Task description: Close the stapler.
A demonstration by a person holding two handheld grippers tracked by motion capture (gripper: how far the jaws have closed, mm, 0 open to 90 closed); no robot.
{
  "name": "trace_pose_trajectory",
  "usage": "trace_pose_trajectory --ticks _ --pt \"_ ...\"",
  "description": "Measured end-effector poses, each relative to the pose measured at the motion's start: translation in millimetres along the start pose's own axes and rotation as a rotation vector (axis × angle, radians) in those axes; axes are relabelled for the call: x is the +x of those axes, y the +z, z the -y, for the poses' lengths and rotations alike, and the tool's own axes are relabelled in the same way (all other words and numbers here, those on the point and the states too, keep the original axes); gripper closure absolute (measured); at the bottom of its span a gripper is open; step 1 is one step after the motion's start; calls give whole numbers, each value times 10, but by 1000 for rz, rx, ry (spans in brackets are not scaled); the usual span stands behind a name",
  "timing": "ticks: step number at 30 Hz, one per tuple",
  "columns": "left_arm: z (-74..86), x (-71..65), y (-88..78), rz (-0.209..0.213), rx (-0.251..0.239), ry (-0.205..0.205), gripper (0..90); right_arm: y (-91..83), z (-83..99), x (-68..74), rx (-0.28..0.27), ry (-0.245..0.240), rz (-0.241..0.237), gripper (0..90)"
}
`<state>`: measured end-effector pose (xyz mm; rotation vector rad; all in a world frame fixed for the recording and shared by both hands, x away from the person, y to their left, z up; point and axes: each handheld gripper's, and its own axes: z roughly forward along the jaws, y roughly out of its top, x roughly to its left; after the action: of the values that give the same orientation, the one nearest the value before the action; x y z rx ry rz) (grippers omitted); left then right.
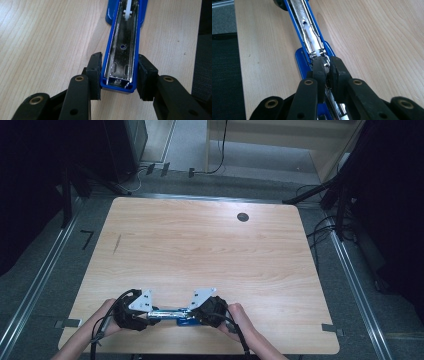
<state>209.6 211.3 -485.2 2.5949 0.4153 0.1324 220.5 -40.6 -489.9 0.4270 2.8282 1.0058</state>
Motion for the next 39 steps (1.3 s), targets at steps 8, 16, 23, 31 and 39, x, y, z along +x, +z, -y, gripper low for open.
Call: trace_pose_trajectory --ticks 8,16,23,31,39 --pt "-17 -21 -22 -7 -3 14 634 -4 -27 17 -30 -19 4 881" --pt "-32 -39 -41 -11 -2 25 639 48 -51 48 -18 -27 -3 877" --pt "-14 -28 -38 7 -5 -6 631 57 -42 21 -19 -7 -12 878" --pt "59 -15 13 23 32 -39 629 61 -51 33 -12 -4 -9 877" --pt "104 -24 28 14 31 -51 655 71 -68 23 -7 -4 -11 878"
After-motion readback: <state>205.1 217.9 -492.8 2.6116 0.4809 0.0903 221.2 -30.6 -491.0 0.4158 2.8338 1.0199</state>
